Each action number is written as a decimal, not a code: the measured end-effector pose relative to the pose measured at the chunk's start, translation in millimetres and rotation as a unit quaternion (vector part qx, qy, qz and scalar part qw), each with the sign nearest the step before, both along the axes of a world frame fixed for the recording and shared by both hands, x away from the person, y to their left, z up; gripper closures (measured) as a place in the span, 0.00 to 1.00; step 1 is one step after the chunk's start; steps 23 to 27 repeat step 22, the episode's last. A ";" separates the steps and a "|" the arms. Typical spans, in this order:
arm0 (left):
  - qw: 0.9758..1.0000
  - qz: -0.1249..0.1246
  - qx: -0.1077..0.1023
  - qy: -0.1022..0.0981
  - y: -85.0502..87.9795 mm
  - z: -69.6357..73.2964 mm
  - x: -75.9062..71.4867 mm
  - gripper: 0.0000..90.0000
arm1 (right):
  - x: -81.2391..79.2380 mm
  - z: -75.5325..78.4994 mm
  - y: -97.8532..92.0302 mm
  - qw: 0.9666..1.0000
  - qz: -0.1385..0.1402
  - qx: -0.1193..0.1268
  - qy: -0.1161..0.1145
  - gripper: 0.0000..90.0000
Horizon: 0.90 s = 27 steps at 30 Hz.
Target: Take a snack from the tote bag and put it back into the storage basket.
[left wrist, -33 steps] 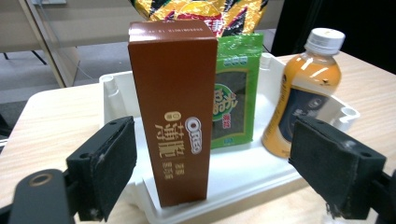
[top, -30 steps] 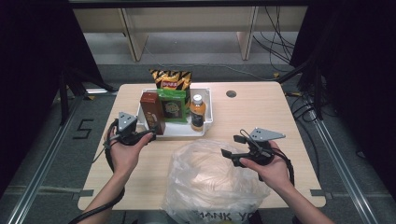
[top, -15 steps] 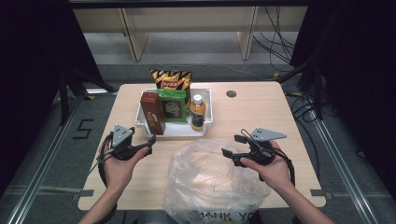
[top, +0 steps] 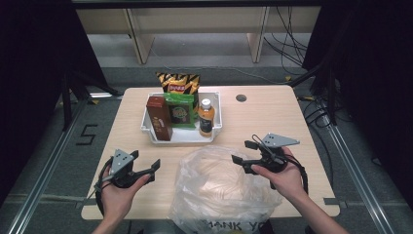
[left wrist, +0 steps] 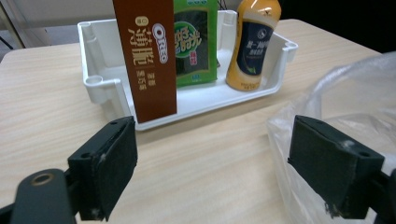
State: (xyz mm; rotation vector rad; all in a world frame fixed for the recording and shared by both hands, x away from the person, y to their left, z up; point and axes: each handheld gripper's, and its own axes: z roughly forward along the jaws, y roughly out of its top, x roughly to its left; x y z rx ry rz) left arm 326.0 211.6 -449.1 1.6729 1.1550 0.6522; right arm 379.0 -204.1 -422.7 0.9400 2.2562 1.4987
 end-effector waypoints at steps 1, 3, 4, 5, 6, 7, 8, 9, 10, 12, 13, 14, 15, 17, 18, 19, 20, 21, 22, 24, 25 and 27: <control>1.000 -0.002 0.001 0.004 0.6 -1.5 -2.8 0.17 | 0.0 -0.1 0.0 1.000 0.001 0.000 0.000 0.28; 1.000 -0.002 -0.001 0.008 1.9 -4.7 -8.3 0.17 | -1.3 -1.0 1.9 1.000 -0.006 0.006 0.009 0.28; 1.000 -0.004 -0.002 0.012 2.7 -6.5 -11.3 0.16 | -0.5 -1.1 1.2 1.000 0.000 0.003 0.009 0.28; 1.000 -0.003 0.000 0.014 3.1 -7.2 -13.4 0.17 | -0.5 -1.3 0.8 1.000 0.000 0.000 0.005 0.28; 1.000 -0.005 -0.001 0.018 2.9 -9.1 -16.1 0.17 | -0.9 -1.0 0.6 1.000 -0.001 -0.003 0.008 0.28; 1.000 -0.007 0.000 0.020 2.9 -10.3 -17.8 0.17 | -0.6 -1.4 1.1 1.000 -0.001 0.000 0.006 0.28; 1.000 -0.012 -0.004 0.024 2.7 -12.1 -19.5 0.16 | -0.7 -1.4 1.3 1.000 -0.002 0.001 0.007 0.28; 1.000 -0.010 -0.003 0.028 2.7 -13.0 -21.7 0.17 | -1.1 -0.8 0.9 1.000 -0.002 -0.001 0.008 0.28; 0.999 -0.014 -0.003 0.029 3.1 -14.4 -22.9 0.17 | -0.8 -1.1 1.5 1.000 0.000 0.004 0.007 0.28; 0.999 -0.011 -0.005 0.031 2.9 -17.1 -25.2 0.17 | -0.4 -0.9 0.6 1.000 0.001 0.000 0.002 0.28; 0.999 -0.009 -0.007 0.032 3.3 -18.3 -25.8 0.17 | -0.2 -1.2 0.7 1.000 0.001 0.000 0.002 0.28; 0.999 -0.010 -0.010 0.032 3.9 -19.1 -25.9 0.17 | -0.3 -1.3 0.6 1.000 0.001 0.000 0.002 0.28; 0.999 -0.007 -0.014 0.031 5.7 -19.5 -26.2 0.17 | -0.3 -1.5 0.5 1.000 0.001 -0.001 0.001 0.28; 0.999 -0.002 -0.015 0.029 7.9 -19.2 -26.6 0.18 | -0.9 -1.4 1.2 1.000 -0.001 0.004 0.003 0.28; 0.999 0.001 -0.016 0.029 9.5 -19.6 -26.9 0.18 | -0.9 -1.2 1.2 1.000 0.000 0.004 0.002 0.28; 0.999 0.001 -0.022 0.030 9.9 -20.4 -26.5 0.18 | -0.5 -1.1 0.5 1.000 0.002 0.002 0.000 0.28; 0.999 0.000 -0.025 0.033 10.4 -20.6 -26.3 0.18 | -0.6 -1.0 0.5 1.000 0.001 0.004 0.002 0.28; 0.999 0.002 -0.024 0.033 10.2 -20.5 -26.3 0.18 | -1.4 -1.3 1.1 1.000 -0.004 0.007 0.008 0.28; 0.999 0.000 -0.022 0.033 10.0 -20.4 -26.1 0.19 | -2.4 -1.0 1.0 1.000 -0.008 0.005 0.014 0.28; 0.999 0.000 -0.022 0.033 10.0 -20.4 -26.1 0.19 | -2.4 -1.0 1.0 1.000 -0.008 0.005 0.014 0.28; 0.999 0.000 -0.022 0.033 10.0 -20.4 -26.1 0.19 | -2.4 -1.0 1.0 1.000 -0.008 0.005 0.014 0.28; 0.999 0.000 -0.022 0.033 10.0 -20.4 -26.1 0.19 | -2.4 -1.0 1.0 1.000 -0.008 0.005 0.014 0.28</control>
